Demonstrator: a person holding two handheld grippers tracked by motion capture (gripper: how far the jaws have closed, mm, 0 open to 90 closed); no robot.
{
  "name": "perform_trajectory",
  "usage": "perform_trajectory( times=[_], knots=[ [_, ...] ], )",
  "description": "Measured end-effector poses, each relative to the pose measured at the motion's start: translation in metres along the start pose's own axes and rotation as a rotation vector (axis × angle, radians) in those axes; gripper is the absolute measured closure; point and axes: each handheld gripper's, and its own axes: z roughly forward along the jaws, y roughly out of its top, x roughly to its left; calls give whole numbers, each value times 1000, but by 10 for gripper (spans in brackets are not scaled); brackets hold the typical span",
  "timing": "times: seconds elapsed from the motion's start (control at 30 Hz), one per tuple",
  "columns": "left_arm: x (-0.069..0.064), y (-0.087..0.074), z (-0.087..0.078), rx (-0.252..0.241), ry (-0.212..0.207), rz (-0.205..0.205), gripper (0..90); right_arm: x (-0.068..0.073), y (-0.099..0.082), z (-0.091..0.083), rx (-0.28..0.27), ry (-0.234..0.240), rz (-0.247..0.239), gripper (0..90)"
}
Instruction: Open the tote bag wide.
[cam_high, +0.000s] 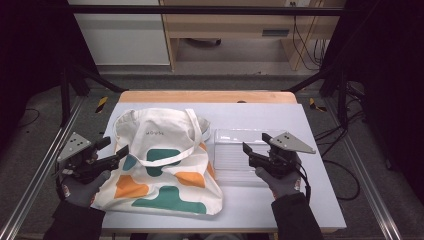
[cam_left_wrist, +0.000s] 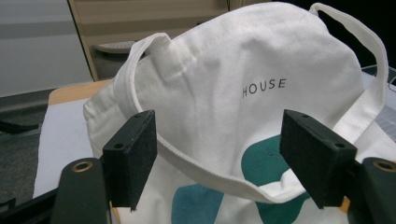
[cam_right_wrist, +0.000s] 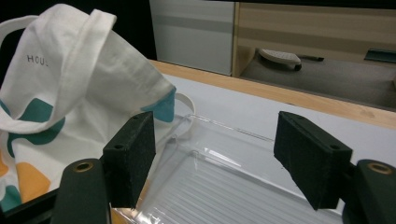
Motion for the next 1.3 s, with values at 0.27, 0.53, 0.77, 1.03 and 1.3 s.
perform_trajectory(
  times=[0.27,0.53,0.77,1.03,1.3],
  knots=[
    [-7,6,14,1,-1,5,327,15,5,18,13,43,1,320],
    [-12,5,28,33,8,22,357,26,4,33,49,79,-21,344],
    [-14,-2,39,70,16,28,370,42,5,50,61,130,-33,355],
    [-11,-13,47,109,32,31,399,61,7,64,74,171,-50,357],
    [-9,-20,55,163,59,31,487,69,5,70,83,189,-52,350]
  ],
)
